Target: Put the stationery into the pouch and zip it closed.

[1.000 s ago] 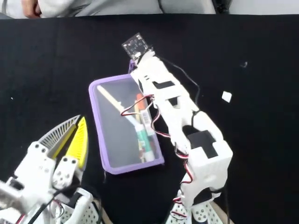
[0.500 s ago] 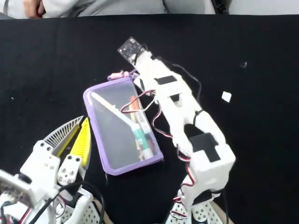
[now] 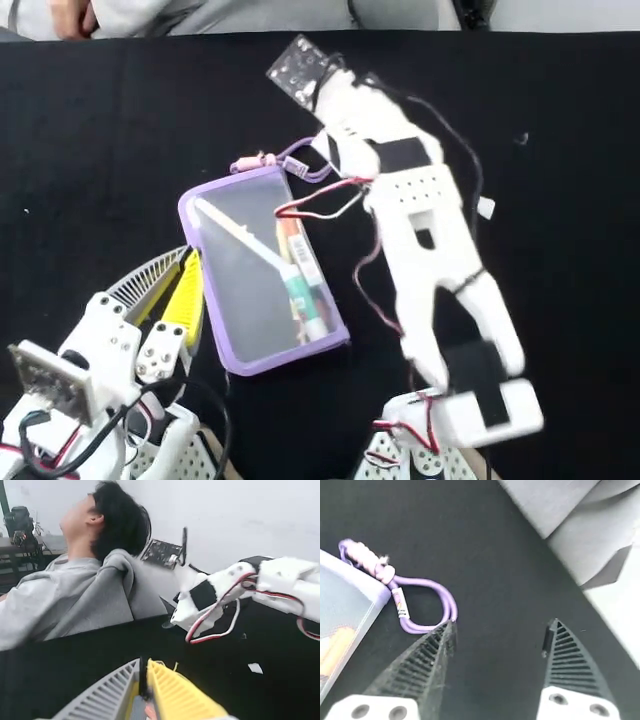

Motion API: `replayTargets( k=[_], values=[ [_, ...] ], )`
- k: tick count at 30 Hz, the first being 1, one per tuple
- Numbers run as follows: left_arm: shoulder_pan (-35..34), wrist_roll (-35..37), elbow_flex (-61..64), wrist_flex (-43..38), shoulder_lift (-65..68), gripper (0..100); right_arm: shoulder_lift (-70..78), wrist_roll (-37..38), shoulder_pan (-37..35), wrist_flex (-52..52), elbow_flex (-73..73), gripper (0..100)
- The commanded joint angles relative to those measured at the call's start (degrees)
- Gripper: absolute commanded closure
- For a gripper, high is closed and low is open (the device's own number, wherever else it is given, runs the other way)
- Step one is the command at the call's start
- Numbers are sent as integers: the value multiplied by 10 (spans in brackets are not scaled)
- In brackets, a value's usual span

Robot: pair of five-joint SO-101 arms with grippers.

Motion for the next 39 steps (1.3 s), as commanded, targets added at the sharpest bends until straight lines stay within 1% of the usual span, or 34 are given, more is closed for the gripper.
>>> replayTargets(
  k=[1,3,6,7,9,12,16,18,20,22,25,27,32,37,39],
  values=[
    [-48,-6,-3,-44,0,970,-95,-51,6,8,-19,723],
    [-105,-4,-3,-80,0,970,-130,-83,9,10,-19,723],
    [-194,-1,2,-133,1,971,-177,-103,13,23,-16,723],
    [-215,-1,3,-149,1,971,-191,-103,18,35,-15,723],
    [-236,-1,3,-168,1,971,-220,-103,22,55,-12,724],
    [-237,12,3,-176,1,971,-257,-104,43,92,-12,724],
    [-241,94,13,-177,1,971,-298,-104,64,128,-12,724],
    [-242,114,29,-178,1,971,-319,-104,66,149,-12,724],
    [-243,115,47,-176,1,971,-340,-104,66,175,-12,743],
    [-244,115,70,-174,1,971,-361,-104,66,200,-12,798],
    [-275,115,98,-174,0,971,-389,-104,66,234,-12,888],
    [-297,116,118,-176,0,971,-404,-104,66,252,-12,926],
    [-320,117,164,-173,0,971,-438,-104,66,299,12,943],
    [-315,117,172,-132,0,971,-513,-104,66,301,87,988],
    [-315,117,177,-126,0,971,-556,-104,66,298,124,986]
  ],
)
